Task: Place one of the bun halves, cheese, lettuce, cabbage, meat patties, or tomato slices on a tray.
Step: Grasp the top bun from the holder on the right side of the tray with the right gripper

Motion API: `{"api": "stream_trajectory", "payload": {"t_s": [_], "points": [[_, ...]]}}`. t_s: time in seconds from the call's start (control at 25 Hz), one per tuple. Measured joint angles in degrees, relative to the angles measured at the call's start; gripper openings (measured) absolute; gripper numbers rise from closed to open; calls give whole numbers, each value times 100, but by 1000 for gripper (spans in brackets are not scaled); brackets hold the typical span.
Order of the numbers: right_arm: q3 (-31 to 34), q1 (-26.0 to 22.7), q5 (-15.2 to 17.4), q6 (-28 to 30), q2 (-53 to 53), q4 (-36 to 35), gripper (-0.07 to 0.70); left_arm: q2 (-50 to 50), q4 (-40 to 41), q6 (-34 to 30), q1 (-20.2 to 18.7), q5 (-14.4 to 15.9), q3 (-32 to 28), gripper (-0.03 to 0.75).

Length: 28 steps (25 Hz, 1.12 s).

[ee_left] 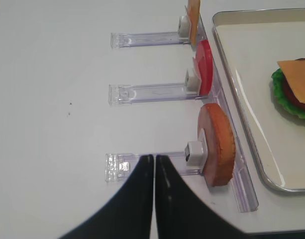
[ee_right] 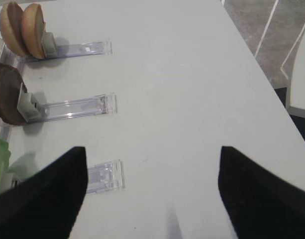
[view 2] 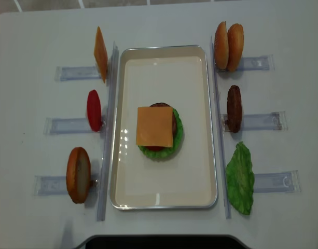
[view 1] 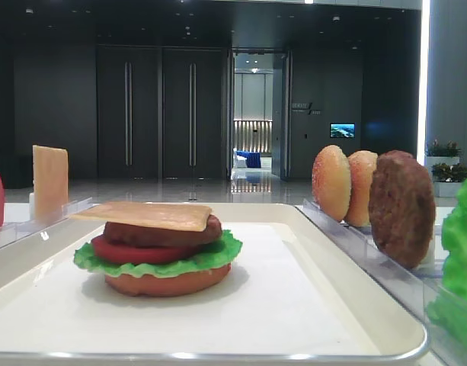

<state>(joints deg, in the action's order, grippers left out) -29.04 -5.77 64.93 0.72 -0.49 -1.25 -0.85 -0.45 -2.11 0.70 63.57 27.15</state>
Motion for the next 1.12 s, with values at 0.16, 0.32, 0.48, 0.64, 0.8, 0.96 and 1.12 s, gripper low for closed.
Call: {"api": "stream_trajectory", "payload": {"t_s": [0.16,0.32,0.48,0.64,0.8,0.96,1.12], "points": [[0,0,0,0,0,0,518,0,0,0,0,0,0,-7],[0,0,0,0,0,0,518,0,0,0,0,0,0,-7],[0,0,0,0,0,0,518,0,0,0,0,0,0,-7],[0,0,0,0,0,0,518,0,0,0,0,0,0,-7],[0,0,0,0,0,0,518,0,0,0,0,0,0,-7],[0,0,0,0,0,0,518,0,0,0,0,0,0,-7],[0,0,0,0,0,0,518,0,0,0,0,0,0,-7]]}}
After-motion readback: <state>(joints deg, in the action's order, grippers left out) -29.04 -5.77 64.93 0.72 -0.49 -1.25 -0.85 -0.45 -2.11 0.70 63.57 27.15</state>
